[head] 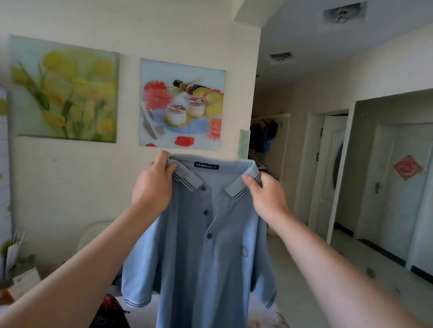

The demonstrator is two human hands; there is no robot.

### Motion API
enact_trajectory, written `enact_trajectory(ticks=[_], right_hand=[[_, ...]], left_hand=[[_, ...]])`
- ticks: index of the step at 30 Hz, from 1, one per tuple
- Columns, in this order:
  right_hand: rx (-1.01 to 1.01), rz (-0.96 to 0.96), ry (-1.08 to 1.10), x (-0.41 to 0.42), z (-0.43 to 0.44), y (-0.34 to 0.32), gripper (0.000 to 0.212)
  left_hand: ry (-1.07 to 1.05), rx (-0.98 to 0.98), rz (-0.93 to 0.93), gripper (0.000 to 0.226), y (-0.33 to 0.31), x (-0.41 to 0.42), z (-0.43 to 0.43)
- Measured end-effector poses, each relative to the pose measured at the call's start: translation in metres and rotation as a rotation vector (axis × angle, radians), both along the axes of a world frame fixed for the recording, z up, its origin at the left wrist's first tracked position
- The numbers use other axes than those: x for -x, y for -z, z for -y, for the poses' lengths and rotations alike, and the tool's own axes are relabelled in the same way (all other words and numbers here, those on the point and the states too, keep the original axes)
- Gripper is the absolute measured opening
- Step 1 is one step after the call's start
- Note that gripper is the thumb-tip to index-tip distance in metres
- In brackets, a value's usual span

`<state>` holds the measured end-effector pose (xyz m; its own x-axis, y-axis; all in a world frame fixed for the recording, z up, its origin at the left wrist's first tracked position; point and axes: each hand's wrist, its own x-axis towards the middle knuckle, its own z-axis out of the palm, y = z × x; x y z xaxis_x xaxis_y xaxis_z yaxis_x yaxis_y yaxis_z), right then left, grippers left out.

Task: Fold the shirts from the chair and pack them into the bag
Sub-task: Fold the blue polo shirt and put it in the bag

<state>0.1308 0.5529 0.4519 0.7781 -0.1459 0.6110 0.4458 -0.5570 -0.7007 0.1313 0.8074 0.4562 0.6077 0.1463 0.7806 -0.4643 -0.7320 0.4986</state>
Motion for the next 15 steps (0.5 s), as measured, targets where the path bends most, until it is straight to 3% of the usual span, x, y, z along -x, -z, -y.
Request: enact_trajectory(ticks=[4,9,11,15], right_hand=[[-0.061,0.070,-0.041,0.009,0.001,-0.012,0.049],[0.376,-0.112,0.161,0.014,0.028,0.001,0.056],[0.559,-0.212,0.208,0.007,0.036,0.021,0.043],[0.640,-0.389,0.181,-0.018,0.053,0.082,0.021]], left_hand=[[-0.183,-0.222,0.003,0.029,-0.017,0.015,-0.004],[-0.096,-0.478,-0.224,0.027,-0.003,0.003,-0.016],[-0.041,-0.491,-0.304,0.026,0.021,-0.009,-0.013],[0.003,-0.536,-0.482,0.017,0.085,-0.035,-0.003]])
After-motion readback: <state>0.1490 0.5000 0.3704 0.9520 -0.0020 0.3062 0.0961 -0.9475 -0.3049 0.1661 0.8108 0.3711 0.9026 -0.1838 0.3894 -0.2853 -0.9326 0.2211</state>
